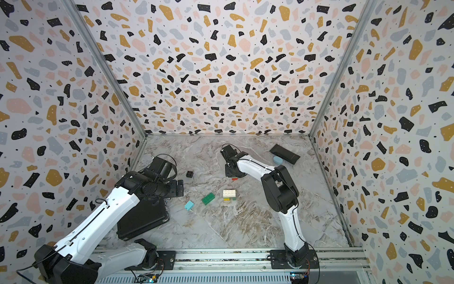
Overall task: Assemble the letter h with lego
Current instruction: Assemble the lego brick with the lego brick.
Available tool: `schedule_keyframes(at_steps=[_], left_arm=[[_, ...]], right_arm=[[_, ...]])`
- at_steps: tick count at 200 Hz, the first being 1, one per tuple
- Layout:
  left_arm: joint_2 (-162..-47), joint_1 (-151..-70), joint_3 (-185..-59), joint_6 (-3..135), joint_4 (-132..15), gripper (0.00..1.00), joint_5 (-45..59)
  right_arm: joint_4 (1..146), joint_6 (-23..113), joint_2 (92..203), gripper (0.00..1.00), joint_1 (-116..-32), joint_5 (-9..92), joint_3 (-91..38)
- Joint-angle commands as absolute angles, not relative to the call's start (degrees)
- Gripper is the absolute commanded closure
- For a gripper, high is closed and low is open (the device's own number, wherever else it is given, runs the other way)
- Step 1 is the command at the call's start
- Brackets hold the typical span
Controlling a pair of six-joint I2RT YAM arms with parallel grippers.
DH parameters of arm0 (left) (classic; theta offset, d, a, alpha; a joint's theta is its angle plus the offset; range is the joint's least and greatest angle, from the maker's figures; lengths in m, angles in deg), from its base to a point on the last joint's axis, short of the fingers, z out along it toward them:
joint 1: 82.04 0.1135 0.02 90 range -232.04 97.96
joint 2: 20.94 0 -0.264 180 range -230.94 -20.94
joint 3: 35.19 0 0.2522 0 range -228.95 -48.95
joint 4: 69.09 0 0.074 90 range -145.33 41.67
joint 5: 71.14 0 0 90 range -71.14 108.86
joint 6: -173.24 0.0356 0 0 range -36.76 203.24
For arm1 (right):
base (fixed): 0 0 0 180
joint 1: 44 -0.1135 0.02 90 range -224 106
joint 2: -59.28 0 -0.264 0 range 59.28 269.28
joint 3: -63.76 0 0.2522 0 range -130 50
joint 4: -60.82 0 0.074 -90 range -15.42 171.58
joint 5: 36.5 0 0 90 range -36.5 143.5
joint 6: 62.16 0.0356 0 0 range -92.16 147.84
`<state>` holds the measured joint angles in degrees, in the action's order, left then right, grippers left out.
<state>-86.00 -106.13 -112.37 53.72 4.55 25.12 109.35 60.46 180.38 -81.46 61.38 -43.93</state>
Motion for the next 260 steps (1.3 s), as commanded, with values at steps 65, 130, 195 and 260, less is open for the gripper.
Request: schedule_keyframes(at_steps=[65,130,195,260], left_arm=[[-85.1,-105.79,-111.53,54.5,3.3,0.01,24.56],[-84.75,-105.77,-111.5,54.58,3.21,0.01,24.59],[-84.66,-105.77,-111.53,54.59,3.21,0.01,24.65],[-84.53,-105.77,-111.44,54.67,3.12,0.01,24.46]], right_arm=[[114.49,61.59,181.93,0.36,-81.27,60.7,-45.43],[110.91,61.68,176.53,0.23,-81.27,56.79,-43.4],[109.78,60.56,168.98,0.7,-81.27,55.25,-40.29],[112.27,59.05,174.74,1.0,-79.7,58.48,-45.01]])
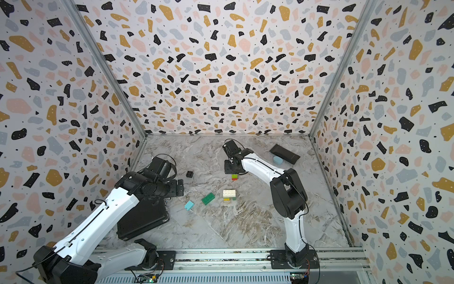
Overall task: Assemble the letter h with lego
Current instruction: Assemble the lego brick with the lego brick.
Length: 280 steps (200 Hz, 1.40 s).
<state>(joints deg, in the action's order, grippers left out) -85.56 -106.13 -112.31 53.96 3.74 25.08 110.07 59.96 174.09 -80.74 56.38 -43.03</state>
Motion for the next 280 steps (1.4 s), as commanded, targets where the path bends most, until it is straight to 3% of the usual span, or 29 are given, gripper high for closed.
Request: schedule_keyframes(at_steps=[1,110,184,245,280], left_arm=[[-84.55,-105.77,-111.44,54.67,3.12,0.01,24.47],[-84.74,-105.69,-111.4,54.76,3.02,0.01,24.49],[-85.23,-105.68,-111.34,54.77,3.03,0.01,25.07],[-84.98,-105.68,-111.31,54.75,3.12,0.01,25.82],[-84.4,-105.68,-111.31,54.76,3.12,0.01,26.29]], right_arm=[[112.28,59.0,174.8,1.0,-79.69,58.5,-45.05],[109.57,60.88,176.52,1.0,-78.5,54.17,-40.97],[110.37,60.92,177.26,1.0,-79.77,56.58,-38.51],[120.99,55.99,181.99,1.0,-81.87,63.35,-48.69],[121.45,55.8,184.68,1.0,-82.85,64.63,-47.83]])
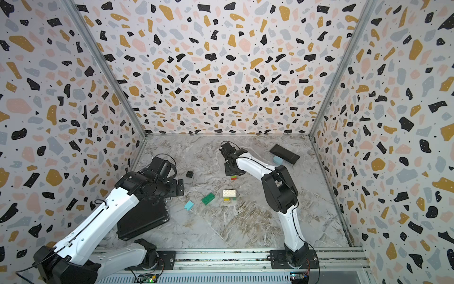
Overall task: Assemble the letter h with lego
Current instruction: Assemble the lego brick with the lego brick.
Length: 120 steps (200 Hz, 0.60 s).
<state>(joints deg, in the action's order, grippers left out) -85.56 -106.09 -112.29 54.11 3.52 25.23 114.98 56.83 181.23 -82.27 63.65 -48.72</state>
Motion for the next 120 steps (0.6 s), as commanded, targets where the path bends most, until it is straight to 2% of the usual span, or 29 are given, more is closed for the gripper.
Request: schedule_keyframes(at_steps=[1,43,88,96,113,120], left_arm=[[-84.4,-105.68,-111.34,54.76,3.12,0.01,26.31],[-84.05,-105.68,-111.29,54.76,3.1,0.01,26.32],[-83.69,-105.68,-111.36,54.74,3.02,0.01,26.23],[-83.61,-105.68,-111.36,54.76,3.03,0.01,26.32],[-83.69,-105.68,-111.27,54.76,3.03,0.01,26.61],[-83.77,-105.68,-111.27,54.76,3.01,0.01,26.89]], right_arm=[[121.44,55.79,184.74,1.0,-82.85,64.69,-47.83],[123.22,55.55,183.83,1.0,-83.51,68.23,-49.48],[117.4,57.5,176.08,1.0,-83.73,66.17,-48.02],[116.19,57.88,174.75,0.93,-83.73,65.91,-47.83],[115.01,57.96,173.34,0.71,-83.64,65.08,-48.75],[115.09,57.58,173.33,0.65,-83.56,64.27,-49.73]])
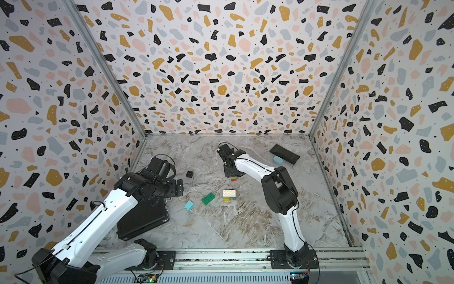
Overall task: Assemble the letter h with lego
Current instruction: Assemble the lego brick with the lego brick, then pick up the lego brick from the center of the board.
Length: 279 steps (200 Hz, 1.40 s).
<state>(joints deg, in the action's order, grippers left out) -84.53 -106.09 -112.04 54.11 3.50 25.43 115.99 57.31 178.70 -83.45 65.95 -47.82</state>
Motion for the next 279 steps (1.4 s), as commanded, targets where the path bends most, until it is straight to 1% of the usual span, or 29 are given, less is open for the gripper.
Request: schedule_keyframes(at_steps=[1,22,38,44,58,87,108,121,126,137,147,156,168,182,197,206,221,229,252,271,279], left_arm=[[-83.82,-105.68,-111.27,54.76,3.02,0.01,26.92],[-84.24,-105.68,-111.37,54.76,3.21,0.01,27.84],[-84.55,-105.68,-111.31,54.74,3.21,0.01,28.96],[-84.76,-105.62,-111.29,54.76,3.21,0.01,29.39],[-85.77,-105.59,-111.27,54.92,2.95,0.01,29.5],[-90.78,-105.42,-111.76,56.18,1.59,0.01,23.05],[-97.34,-105.42,-114.34,57.04,1.14,0.01,17.96],[-103.16,-105.42,-118.91,57.5,2.85,0.01,15.37],[-105.58,-105.42,-120.66,57.13,3.42,0.01,15.38],[-110.98,-105.42,-125.39,56.1,4.45,0.01,16.48],[-115.93,-105.33,-130.06,56.17,4.92,0.01,19.39],[-121.0,-105.03,-134.69,56.16,6.18,0.01,23.11],[-128.37,-104.64,-142.37,57.25,9.76,0.0,26.35],[-134.92,-104.4,-148.67,59.38,10.88,0.03,30.87],[-140.07,-102.94,-153.35,61.02,11.25,0.05,29.26],[-142.14,-101.91,-154.2,62.11,9.89,0.07,28.2],[-145.47,-100.4,-155.54,64.29,8.75,0.16,26.52],[-146.82,-99.62,-156.32,64.68,9.11,0.18,26.53],[-147.6,-97.96,-155.28,65.75,6.74,0.19,23.91],[-147.84,-97.77,-155.22,66.99,5.89,0.23,22.68],[-148.0,-97.68,-155.13,67.36,5.76,0.27,21.85]], right_arm=[[115.14,57.52,173.35,0.65,-83.56,64.16,-49.83],[117.45,57.07,173.71,0.61,-83.03,63.87,-53.26],[114.27,56.42,170.1,0.58,-82.94,65.51,-49.23],[111.71,56.02,167.57,0.57,-82.81,66.13,-45.47],[103.6,55.09,159.98,0.5,-82.38,68.9,-34.15],[84.83,58.81,144.6,0.36,-81.11,75.1,-7.21],[79.31,62.27,139.51,0.34,-80.99,78.74,2.93],[77.67,64.38,138.04,0.33,-81.0,82.32,6.9],[77.36,65.06,137.56,0.33,-80.93,83.51,8.43],[71.46,66.4,136.77,0.33,-80.94,86.05,12.7],[67.07,69.35,136.41,0.33,-80.85,88.29,15.87],[65.33,70.19,136.03,0.33,-80.64,88.12,16.8],[66.57,70.94,135.7,0.33,-80.64,89.93,16.76],[66.39,71.69,135.58,0.33,-80.4,91.67,17.34],[66.29,73.13,135.1,0.33,-79.99,91.27,18.08],[65.86,74.35,134.67,0.33,-79.95,90.5,18.65],[64.52,75.87,134.13,0.34,-79.86,89.08,19.68],[63.88,76.21,134.12,0.34,-79.86,88.7,19.93],[63.55,77.14,134.92,0.34,-79.69,87.19,19.85],[63.67,77.43,135.94,0.34,-79.44,85.5,19.2],[63.85,77.6,136.35,0.34,-79.36,85.13,19.0]])
